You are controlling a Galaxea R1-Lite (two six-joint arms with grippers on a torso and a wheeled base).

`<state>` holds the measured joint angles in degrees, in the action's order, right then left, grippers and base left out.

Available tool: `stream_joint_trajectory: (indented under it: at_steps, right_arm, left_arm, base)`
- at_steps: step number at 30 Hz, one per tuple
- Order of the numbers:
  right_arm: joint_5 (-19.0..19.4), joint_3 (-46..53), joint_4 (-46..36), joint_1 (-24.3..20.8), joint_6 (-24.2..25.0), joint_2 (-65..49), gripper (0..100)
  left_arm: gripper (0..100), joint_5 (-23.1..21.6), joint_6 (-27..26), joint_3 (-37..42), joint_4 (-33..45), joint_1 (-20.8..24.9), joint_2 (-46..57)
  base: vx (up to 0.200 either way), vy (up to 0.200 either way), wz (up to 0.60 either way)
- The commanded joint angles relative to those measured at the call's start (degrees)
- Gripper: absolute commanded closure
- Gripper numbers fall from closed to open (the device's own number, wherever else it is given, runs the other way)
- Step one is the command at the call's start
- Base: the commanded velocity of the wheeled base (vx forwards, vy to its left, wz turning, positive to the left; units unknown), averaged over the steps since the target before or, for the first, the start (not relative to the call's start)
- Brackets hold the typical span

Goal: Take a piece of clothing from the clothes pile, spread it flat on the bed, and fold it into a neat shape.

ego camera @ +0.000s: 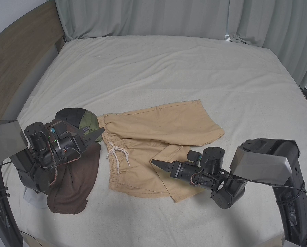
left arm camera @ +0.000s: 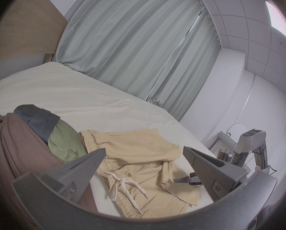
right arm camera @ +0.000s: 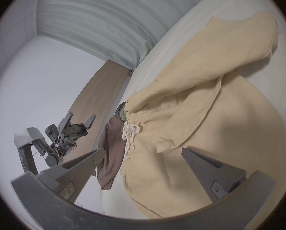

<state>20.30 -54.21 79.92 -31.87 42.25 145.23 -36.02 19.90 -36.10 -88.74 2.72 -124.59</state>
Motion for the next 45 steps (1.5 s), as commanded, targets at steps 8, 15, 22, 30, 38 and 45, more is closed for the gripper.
stream_joint_trajectory:
  at_steps: [8, 15, 22, 30, 38, 45]
  right_arm:
    - [-0.4, -6.2, -2.7, 0.2, 2.8, 3.7, 0]
    - [-3.1, -11.3, -7.0, 0.2, 7.1, 4.2, 0]
    - [-3.2, -11.8, -7.2, 0.5, 7.9, 4.8, 100]
    - [-3.9, -11.0, -6.6, 0.7, 8.1, 5.6, 100]
    - [-7.1, -5.7, -3.2, 3.2, 7.9, 3.7, 100]
    - [-6.9, 1.0, 0.1, 8.8, 7.9, -1.0, 100]
  left_arm:
    - [0, 0.0, 0.0, -0.4, 0.0, -0.2, 0.0]
    - [0, 0.0, 0.0, -0.4, 0.0, -0.1, 0.0]
    - [0, 0.0, 0.0, -0.4, 0.0, -0.1, 0.0]
    - [0, 0.0, 0.0, -0.4, 0.0, -0.1, 0.1]
    - [0, -0.1, 0.0, -0.9, 0.0, -0.1, 0.1]
    - [0, 0.0, 0.0, -0.9, 0.0, 0.3, 0.1]
  base:
    - [0.0, 0.0, 0.0]
    - [0.0, 0.0, 0.0]
    - [0.0, 0.0, 0.0]
    - [0.0, 0.0, 0.0]
    - [0.0, 0.0, 0.0]
    - [0.0, 0.0, 0.0]
